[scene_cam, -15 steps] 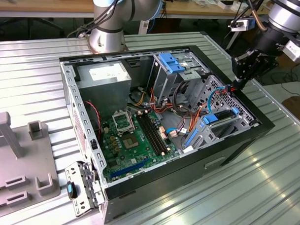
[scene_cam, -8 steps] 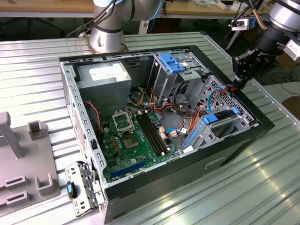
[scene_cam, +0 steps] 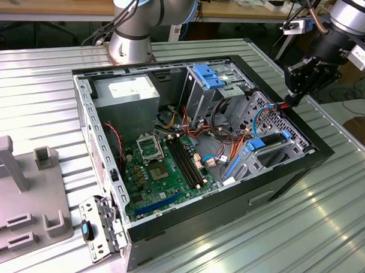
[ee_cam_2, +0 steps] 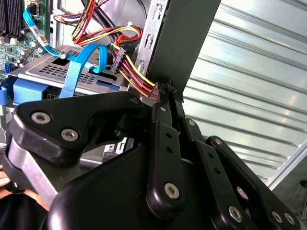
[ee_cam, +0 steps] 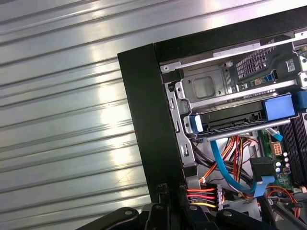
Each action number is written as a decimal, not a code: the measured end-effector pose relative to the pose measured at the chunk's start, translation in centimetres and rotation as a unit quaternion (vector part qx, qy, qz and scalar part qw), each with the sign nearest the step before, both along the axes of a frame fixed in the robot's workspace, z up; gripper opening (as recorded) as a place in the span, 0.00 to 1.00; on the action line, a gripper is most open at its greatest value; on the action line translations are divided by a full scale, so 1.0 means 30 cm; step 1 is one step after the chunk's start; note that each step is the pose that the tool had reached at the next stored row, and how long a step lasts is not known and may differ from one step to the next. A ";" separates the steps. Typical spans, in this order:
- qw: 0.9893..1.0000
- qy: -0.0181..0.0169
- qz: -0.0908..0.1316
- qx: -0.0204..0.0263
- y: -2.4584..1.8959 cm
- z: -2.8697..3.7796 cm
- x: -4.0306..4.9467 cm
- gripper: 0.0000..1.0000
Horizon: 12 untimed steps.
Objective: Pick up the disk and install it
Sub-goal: 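Insert the first disk wire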
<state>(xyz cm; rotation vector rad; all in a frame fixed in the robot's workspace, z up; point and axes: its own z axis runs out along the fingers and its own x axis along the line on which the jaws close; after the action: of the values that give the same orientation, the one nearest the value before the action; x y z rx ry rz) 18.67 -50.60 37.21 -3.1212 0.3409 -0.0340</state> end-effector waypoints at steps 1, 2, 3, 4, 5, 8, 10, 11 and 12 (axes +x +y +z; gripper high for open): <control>1.000 0.000 -0.003 0.000 0.000 0.000 0.000 0.17; 1.000 0.000 -0.009 0.000 0.000 -0.001 0.000 0.17; 1.000 0.000 -0.021 0.000 0.000 -0.002 0.000 0.17; 0.999 0.000 -0.041 0.000 0.000 -0.003 0.000 0.17; 0.999 0.000 -0.051 0.000 0.000 -0.003 0.000 0.17; 0.997 0.000 -0.081 0.000 0.000 -0.005 0.000 0.17; 0.994 0.000 -0.106 0.000 0.000 -0.006 0.000 0.17; 0.993 0.000 -0.121 0.000 0.000 -0.007 0.000 0.17; 0.992 0.000 -0.125 0.000 0.000 -0.007 -0.001 0.17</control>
<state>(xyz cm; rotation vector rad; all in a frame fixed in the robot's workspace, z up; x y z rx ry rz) 18.64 -50.60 37.01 -3.0563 0.7300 -0.0344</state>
